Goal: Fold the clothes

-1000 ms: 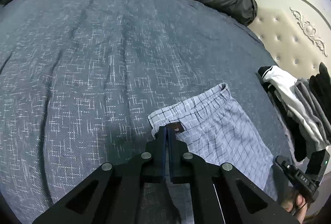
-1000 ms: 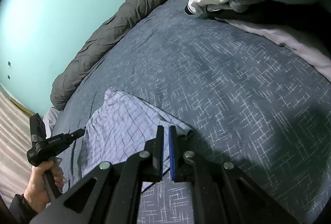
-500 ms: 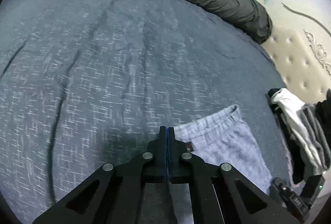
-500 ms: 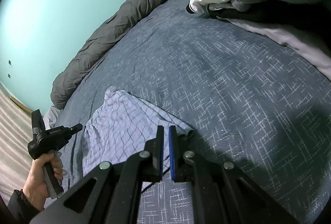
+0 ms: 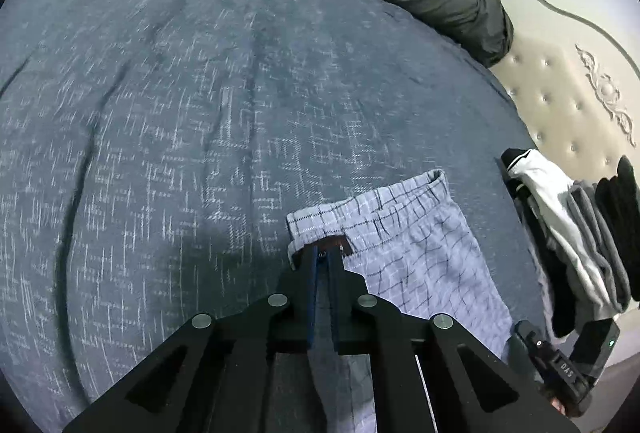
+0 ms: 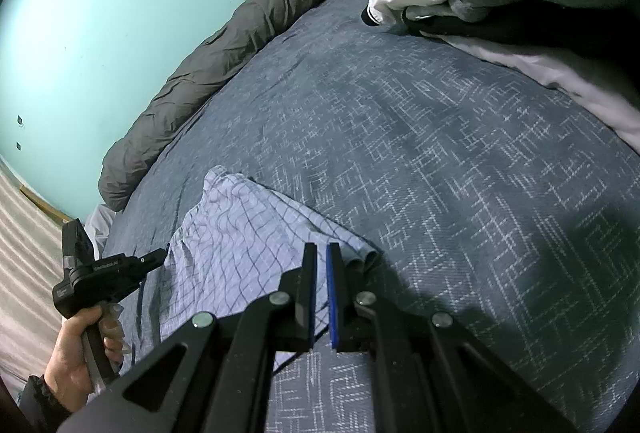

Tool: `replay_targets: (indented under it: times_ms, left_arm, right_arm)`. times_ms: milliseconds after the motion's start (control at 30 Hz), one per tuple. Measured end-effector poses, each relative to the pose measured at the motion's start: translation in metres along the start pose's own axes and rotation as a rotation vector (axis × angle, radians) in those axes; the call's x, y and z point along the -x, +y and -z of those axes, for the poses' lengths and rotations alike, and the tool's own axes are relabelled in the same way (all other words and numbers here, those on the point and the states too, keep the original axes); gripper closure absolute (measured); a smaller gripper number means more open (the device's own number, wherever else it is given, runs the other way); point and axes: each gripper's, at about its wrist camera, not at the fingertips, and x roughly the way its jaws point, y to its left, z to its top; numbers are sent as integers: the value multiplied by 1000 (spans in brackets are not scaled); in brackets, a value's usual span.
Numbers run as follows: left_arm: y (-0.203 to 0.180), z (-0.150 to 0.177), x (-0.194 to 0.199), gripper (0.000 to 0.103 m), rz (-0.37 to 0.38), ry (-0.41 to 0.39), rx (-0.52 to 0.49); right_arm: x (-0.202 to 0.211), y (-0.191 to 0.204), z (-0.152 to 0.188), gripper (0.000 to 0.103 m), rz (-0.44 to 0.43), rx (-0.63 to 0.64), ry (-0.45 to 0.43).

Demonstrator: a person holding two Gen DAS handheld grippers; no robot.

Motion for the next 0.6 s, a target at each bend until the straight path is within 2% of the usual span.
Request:
replay_targets:
  times_ms: [167, 367, 400, 467, 500, 600]
  left_arm:
    - [-4, -6, -2, 103, -6, -20, -19]
    - [-3, -3, 7, 102, -8, -5, 13]
    - [-5, -2, 7, 97, -13, 2, 10]
    - [-7, 2, 6, 78, -16, 18, -7]
    - [-6, 4, 5, 63, -24, 21, -13]
    - [1, 5, -1, 63, -30, 29, 5]
  right_arm:
    - [1, 1, 1, 98, -1, 0, 0]
    - [4, -1, 3, 99, 0, -9, -4]
    - [4, -1, 3, 98, -1, -11, -6]
    - [4, -1, 3, 98, -2, -11, -6]
    - [4, 0, 3, 98, -3, -10, -7]
    - [5, 1, 4, 99, -4, -9, -8]
